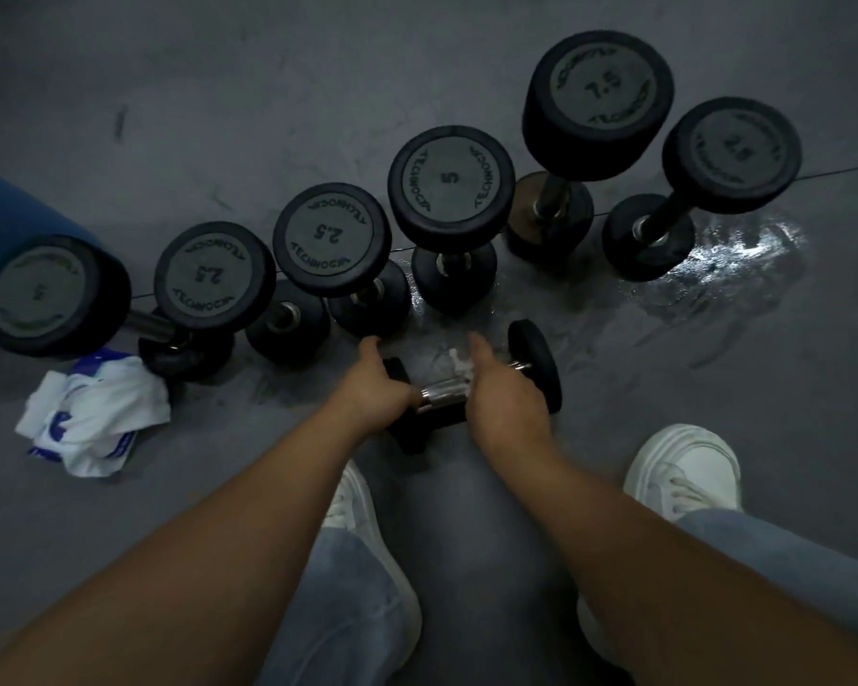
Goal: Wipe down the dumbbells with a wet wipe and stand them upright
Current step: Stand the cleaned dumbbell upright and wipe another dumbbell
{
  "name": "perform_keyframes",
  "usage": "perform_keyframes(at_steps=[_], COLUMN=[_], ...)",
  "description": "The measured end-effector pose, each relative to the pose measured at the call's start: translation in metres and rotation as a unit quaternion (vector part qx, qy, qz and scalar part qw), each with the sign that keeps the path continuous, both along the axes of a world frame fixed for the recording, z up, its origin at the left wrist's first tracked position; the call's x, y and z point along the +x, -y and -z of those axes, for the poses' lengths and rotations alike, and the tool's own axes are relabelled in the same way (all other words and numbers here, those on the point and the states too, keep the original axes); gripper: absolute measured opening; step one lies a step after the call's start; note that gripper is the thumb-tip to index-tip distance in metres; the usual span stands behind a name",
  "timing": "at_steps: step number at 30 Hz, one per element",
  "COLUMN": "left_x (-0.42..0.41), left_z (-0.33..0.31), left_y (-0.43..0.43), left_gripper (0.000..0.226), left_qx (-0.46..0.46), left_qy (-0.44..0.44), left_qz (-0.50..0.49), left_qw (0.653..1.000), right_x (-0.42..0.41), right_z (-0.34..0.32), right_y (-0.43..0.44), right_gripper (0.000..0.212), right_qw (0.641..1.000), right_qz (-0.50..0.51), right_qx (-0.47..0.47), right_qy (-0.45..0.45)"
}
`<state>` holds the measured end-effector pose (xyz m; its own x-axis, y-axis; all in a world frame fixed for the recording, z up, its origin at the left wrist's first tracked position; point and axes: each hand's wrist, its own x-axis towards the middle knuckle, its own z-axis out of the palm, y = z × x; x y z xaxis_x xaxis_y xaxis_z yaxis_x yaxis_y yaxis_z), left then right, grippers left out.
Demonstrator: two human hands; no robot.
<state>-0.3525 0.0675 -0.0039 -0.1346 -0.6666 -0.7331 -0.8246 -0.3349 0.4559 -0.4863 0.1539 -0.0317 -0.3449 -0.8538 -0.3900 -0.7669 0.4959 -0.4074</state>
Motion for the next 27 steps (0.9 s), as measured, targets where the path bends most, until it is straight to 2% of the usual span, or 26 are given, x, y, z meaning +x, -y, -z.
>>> perform_keyframes(at_steps=[3,4,6,7,9,11,14,15,18,22,23,25,26,27], left_x=[-0.003,-0.005,-0.010,-0.011,-0.010,-0.006,-0.002,-0.002,-0.004,-0.005,-0.005,-0.004,-0.003,-0.003], left_z=[-0.004,-0.005,-0.004,-0.003,-0.001,0.000,-0.001,-0.002,-0.003,-0.002,-0.002,-0.001,0.000,0.001], left_y=[-0.015,-0.021,-0.034,-0.041,-0.053,-0.059,-0.061,-0.059,-0.048,-0.033,-0.032,-0.033,-0.034,-0.034], left_gripper=[0.083,0.083,0.083,0.082,0.080,0.084,0.085,0.084,0.079,0.083,0.084,0.084,0.083,0.084], left_qx=[-0.106,-0.116,-0.108,-0.109,-0.112,-0.104,-0.106,-0.106,-0.102,-0.098,-0.097,-0.096,-0.098,-0.100], left_qy=[0.039,0.035,0.015,0.010,0.003,0.009,0.031,0.037,0.047,0.062,0.063,0.057,0.052,0.048], left_qz=[-0.034,-0.041,-0.049,-0.047,-0.047,-0.039,-0.008,-0.002,0.005,0.027,0.029,0.027,0.026,0.025], left_qw=[0.993,0.992,0.993,0.993,0.993,0.994,0.994,0.994,0.994,0.993,0.993,0.993,0.994,0.994], right_x=[0.022,0.014,-0.002,-0.003,0.003,0.004,-0.004,0.002,0.022,0.007,0.008,0.014,0.014,0.007], right_z=[-0.004,-0.002,0.005,0.007,0.003,-0.001,0.007,0.006,-0.001,0.008,0.005,0.000,-0.003,-0.001], right_y=[-0.014,-0.013,-0.012,-0.011,-0.014,-0.010,-0.002,-0.002,-0.003,-0.001,-0.001,-0.004,-0.003,-0.002], right_gripper=[0.052,0.045,0.041,0.044,0.044,0.034,0.025,0.025,0.028,0.034,0.033,0.032,0.033,0.034], right_qw=[0.994,0.995,0.995,0.996,0.997,0.993,0.998,0.999,0.989,0.994,0.994,0.989,0.987,0.992], right_qz=[-0.077,-0.048,0.056,0.057,-0.024,-0.076,0.004,-0.016,-0.109,0.045,0.036,-0.066,-0.077,-0.044], right_qx=[-0.009,-0.011,-0.031,-0.035,-0.022,-0.003,-0.018,-0.017,-0.006,-0.046,-0.040,-0.017,-0.018,-0.022], right_qy=[0.080,0.090,0.077,0.057,0.067,0.094,0.061,0.048,0.098,0.083,0.098,0.133,0.141,0.119])
